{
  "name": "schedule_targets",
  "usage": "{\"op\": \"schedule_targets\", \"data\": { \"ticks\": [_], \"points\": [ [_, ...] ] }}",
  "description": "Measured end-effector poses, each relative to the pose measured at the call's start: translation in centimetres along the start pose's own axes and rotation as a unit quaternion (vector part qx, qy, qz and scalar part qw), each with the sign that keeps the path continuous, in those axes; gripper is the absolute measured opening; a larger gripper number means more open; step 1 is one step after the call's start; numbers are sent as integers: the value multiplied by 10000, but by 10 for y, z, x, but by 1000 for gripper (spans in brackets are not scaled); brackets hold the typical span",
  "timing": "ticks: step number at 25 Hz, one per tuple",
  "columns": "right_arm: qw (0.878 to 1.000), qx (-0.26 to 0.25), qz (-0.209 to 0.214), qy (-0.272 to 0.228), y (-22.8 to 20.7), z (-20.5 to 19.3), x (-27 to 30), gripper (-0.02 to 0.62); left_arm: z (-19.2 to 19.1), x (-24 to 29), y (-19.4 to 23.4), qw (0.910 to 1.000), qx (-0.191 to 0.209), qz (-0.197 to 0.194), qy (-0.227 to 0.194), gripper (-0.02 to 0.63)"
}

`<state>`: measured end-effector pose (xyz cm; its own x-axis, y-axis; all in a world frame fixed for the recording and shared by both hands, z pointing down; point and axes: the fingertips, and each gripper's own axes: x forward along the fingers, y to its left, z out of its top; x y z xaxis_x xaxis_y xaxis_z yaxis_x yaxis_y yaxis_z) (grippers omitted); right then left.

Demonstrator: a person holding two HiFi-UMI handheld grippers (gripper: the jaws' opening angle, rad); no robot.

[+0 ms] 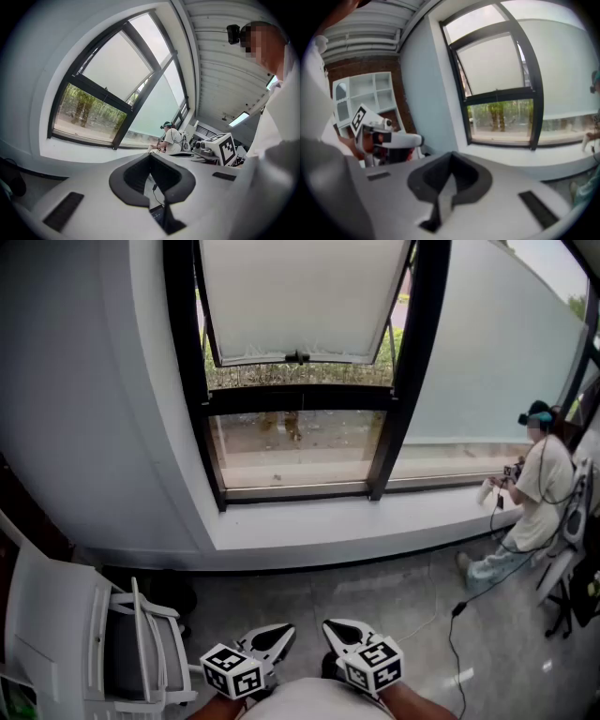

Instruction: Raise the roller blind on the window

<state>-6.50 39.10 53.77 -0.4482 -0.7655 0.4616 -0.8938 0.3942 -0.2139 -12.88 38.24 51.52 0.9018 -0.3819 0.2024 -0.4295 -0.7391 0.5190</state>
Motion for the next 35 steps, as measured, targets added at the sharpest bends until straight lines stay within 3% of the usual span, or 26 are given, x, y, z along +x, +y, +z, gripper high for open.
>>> {"op": "schedule_targets", "data": {
  "ticks": [8,14,18,35],
  "points": [
    [10000,-12,14,-23,-9,3,2,21,13,5,-2,9994,96,-114,-303,23],
    [9998,110,112,97,-18,-2,5,22,24,7,-6,9968,-4,-449,-662,23],
    [9985,445,291,143,-32,-1,9,25,28,19,-4,9970,-105,-460,-615,23],
    [9984,385,393,122,-135,24,13,28,52,110,-3,9985,42,-226,-495,23]
  ]
}}
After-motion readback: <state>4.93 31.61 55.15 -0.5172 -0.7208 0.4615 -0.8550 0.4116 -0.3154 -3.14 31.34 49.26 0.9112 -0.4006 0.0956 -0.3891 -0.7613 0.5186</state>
